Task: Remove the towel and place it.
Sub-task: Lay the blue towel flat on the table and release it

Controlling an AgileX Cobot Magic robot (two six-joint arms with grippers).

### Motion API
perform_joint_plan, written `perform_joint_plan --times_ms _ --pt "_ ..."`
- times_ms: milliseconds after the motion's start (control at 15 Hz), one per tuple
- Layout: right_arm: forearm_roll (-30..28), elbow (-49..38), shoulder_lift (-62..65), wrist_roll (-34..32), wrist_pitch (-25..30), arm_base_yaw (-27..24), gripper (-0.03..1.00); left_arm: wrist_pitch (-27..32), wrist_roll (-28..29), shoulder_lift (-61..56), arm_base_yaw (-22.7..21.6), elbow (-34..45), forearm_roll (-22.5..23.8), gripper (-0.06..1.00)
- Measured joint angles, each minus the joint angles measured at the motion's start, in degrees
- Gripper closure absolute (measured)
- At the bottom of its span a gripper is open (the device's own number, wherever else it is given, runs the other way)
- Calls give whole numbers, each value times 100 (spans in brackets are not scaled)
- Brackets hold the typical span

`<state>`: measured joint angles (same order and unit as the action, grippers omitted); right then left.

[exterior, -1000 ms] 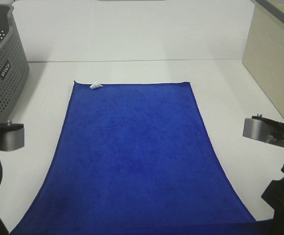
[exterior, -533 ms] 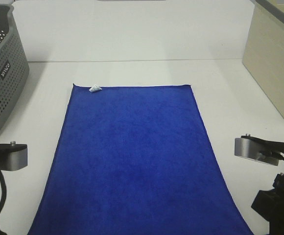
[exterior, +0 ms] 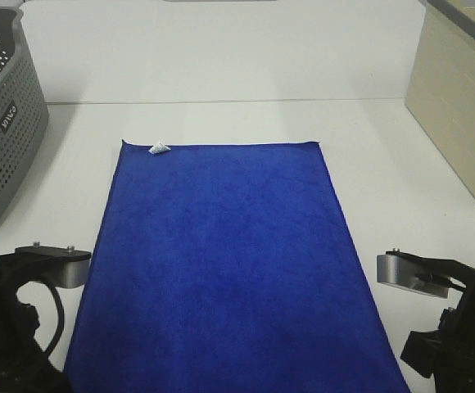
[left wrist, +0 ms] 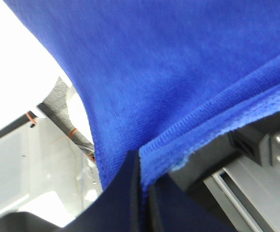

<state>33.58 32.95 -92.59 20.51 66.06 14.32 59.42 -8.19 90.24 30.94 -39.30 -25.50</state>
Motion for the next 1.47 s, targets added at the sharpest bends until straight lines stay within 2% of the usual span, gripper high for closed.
perform_joint_plan --times_ms 400,733,933,1067,1200,1467 --pt "344 6 -642 464 -149 0 95 29 -229 882 0 -653 74 94" --pt "659 344 -974 642 -189 29 95 327 -338 1346 0 -968 80 94" --pt "756 401 -1180 647 -264 527 95 504 -355 1404 46 -974 40 94" --pt "819 470 -1329 647 -264 796 95 630 -361 1404 304 -974 6 94" --pt "837 470 -1381 647 -264 819 95 630 -361 1404 504 -974 -40 94" --pt "837 470 -1392 647 -264 819 95 630 -298 1404 516 -974 -120 94"
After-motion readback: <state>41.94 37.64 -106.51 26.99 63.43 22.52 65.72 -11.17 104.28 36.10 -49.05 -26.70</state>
